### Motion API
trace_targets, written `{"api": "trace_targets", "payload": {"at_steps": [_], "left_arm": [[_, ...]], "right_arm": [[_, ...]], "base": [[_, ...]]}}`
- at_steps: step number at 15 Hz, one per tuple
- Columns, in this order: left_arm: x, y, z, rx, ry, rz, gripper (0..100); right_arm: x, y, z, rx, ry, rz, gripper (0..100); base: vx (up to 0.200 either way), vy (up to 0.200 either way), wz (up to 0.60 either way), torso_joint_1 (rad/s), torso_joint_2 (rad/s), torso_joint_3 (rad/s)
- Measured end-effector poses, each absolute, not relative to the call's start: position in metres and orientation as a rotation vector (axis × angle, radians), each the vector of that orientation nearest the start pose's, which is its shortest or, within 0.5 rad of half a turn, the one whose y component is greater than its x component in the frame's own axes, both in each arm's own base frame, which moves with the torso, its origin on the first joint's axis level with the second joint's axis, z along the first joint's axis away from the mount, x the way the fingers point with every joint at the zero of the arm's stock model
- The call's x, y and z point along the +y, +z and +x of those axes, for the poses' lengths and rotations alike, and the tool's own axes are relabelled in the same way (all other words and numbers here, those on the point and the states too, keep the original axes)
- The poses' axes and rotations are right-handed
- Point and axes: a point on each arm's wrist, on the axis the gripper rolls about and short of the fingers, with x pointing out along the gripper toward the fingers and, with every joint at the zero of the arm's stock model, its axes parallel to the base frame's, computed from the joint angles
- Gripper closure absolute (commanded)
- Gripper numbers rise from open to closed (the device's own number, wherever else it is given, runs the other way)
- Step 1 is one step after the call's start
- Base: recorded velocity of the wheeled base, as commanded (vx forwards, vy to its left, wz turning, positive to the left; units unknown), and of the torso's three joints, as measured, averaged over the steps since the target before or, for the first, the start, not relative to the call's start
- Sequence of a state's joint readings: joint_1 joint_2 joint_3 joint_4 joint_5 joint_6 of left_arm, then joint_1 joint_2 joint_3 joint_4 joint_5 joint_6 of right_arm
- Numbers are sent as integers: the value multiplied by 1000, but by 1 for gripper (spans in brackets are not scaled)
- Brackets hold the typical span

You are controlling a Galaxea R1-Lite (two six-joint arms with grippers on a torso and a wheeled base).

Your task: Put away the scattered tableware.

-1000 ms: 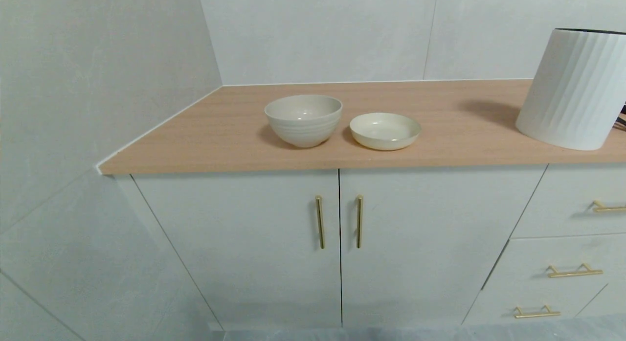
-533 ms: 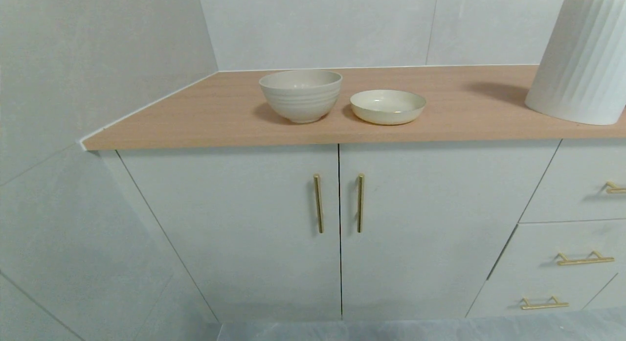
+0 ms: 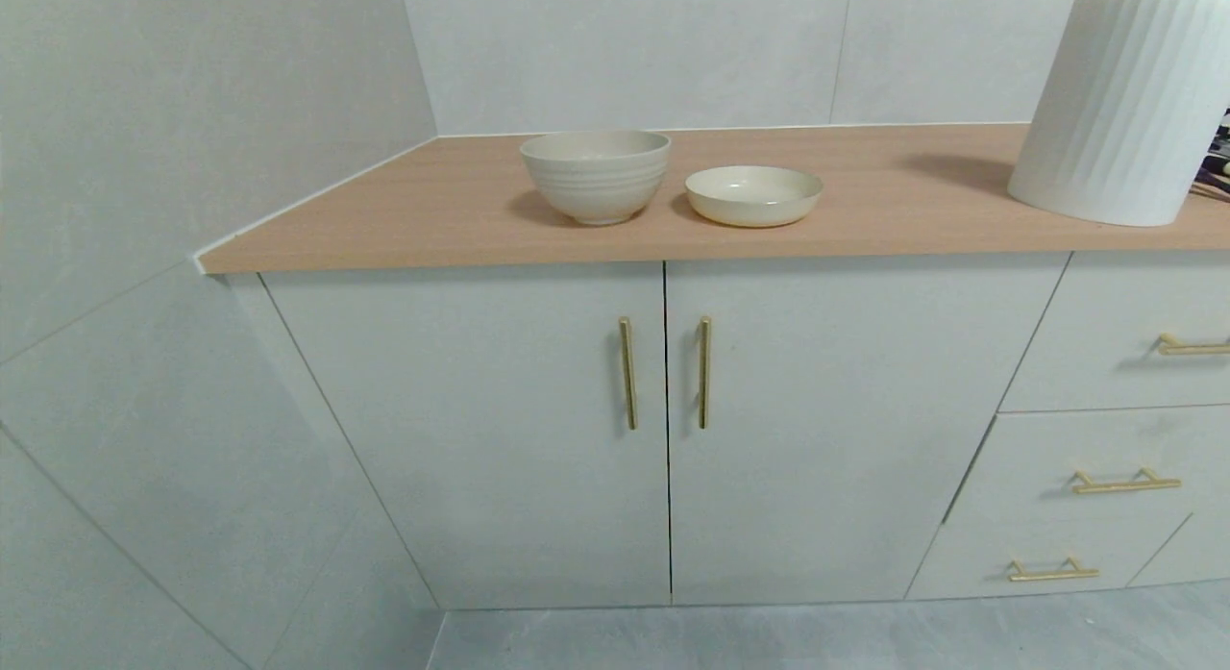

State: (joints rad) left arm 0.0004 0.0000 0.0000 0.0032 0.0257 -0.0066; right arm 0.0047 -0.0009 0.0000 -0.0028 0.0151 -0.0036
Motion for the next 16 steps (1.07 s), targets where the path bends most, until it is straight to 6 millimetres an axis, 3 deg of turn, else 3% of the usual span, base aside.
{"api": "trace_targets", "payload": {"at_steps": [9,13,16], "left_arm": [[1,75,-23,3,26,-5,0],[1,75,-23,3,26,2,0],[1,75,-23,3,26,-1,0]], "right_arm": [[1,82,-24,-42,31,-30,0],[3,121,-27,-69,170,-27,0],[5,148,-6,58,269,-15,0]], "base": [[0,0,0,0,0,0],[0,0,0,0,0,0],[0,0,0,0,0,0]]}}
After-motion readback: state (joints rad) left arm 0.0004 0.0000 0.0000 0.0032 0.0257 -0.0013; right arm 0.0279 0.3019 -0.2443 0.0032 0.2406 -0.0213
